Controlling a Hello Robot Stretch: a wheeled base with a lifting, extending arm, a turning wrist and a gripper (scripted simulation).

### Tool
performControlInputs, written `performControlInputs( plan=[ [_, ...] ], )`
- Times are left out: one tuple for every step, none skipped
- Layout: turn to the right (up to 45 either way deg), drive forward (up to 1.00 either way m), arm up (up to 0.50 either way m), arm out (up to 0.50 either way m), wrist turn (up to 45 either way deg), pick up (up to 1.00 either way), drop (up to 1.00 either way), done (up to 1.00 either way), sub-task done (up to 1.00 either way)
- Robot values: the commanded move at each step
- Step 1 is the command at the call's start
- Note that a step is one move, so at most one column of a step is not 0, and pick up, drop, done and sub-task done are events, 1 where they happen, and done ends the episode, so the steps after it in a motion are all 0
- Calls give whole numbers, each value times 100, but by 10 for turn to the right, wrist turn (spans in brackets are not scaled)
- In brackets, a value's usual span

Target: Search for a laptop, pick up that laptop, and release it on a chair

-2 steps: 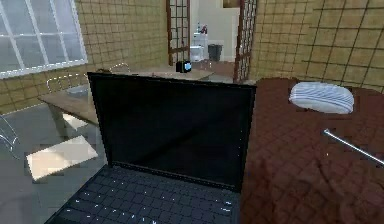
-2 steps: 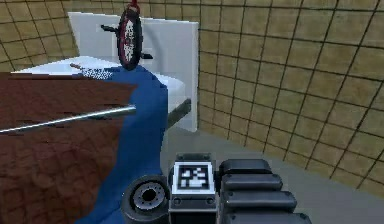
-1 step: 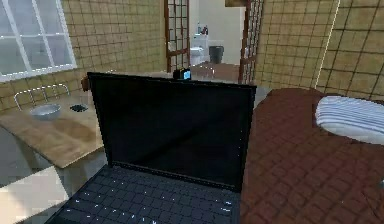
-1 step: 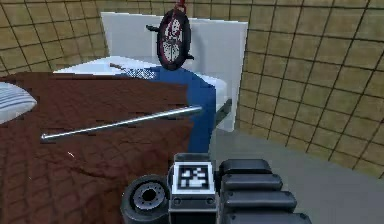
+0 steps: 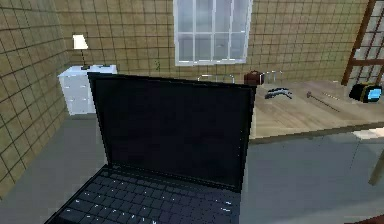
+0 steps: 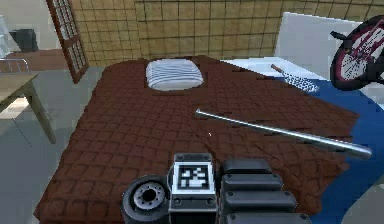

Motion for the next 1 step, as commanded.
performControlInputs(
  plan=[
    [-60,0,0,0,0,0,0,0,0]
  ],
)
